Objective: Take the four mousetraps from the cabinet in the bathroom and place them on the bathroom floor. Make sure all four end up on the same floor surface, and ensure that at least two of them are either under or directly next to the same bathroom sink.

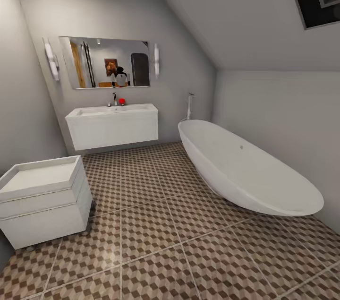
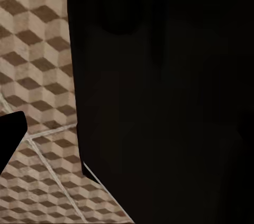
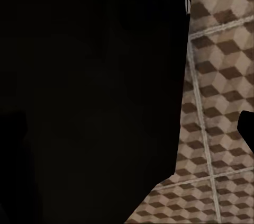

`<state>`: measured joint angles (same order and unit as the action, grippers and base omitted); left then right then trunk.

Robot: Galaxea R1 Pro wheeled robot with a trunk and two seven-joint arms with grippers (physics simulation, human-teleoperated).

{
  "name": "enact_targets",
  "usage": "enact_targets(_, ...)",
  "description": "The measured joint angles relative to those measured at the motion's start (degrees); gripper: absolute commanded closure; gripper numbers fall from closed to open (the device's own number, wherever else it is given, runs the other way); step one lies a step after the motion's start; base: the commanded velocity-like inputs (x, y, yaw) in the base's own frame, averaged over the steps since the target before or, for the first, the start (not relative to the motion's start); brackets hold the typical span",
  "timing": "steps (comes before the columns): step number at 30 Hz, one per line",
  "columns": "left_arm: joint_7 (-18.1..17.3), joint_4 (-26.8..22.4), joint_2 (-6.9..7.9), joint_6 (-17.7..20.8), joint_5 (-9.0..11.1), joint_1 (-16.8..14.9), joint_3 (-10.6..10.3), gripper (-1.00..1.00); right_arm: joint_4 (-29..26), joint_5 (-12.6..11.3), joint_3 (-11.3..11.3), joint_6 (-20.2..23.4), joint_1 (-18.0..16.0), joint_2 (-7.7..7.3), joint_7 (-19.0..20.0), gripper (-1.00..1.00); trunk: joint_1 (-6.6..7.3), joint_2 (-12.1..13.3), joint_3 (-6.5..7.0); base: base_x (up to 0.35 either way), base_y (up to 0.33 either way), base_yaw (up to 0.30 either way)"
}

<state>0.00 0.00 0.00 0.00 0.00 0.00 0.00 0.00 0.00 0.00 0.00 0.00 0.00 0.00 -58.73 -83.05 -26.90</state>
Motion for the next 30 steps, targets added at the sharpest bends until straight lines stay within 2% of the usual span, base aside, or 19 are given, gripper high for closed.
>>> enact_targets(8, -0.2, -0.4, 0.07, -0.3, -0.1, -0.1, 0.4, -1.00, 0.0, 0.2, 0.3, 0.1, -0.2, 0.17, 0.1, -1.00, 0.00, 0.0, 0.01, 0.000, 0.000, 0.000)
enact_targets(22, -0.2, -1.0, -0.08, -1.3, 1.2, -0.1, 0.6, -1.00, 0.0, 0.2, 0.3, -0.3, -0.2, 0.49, 0.0, -1.00, 0.00, 0.0, 0.01, 0.000, 0.000, 0.001)
enact_targets(30, -0.2, -1.0, -0.08, -1.4, 1.3, -0.1, 0.6, -1.00, 0.0, 0.4, 0.4, -1.2, -0.2, 0.87, 0.0, -1.00, 0.00, 0.0, 0.02, 0.000, 0.000, 0.154)
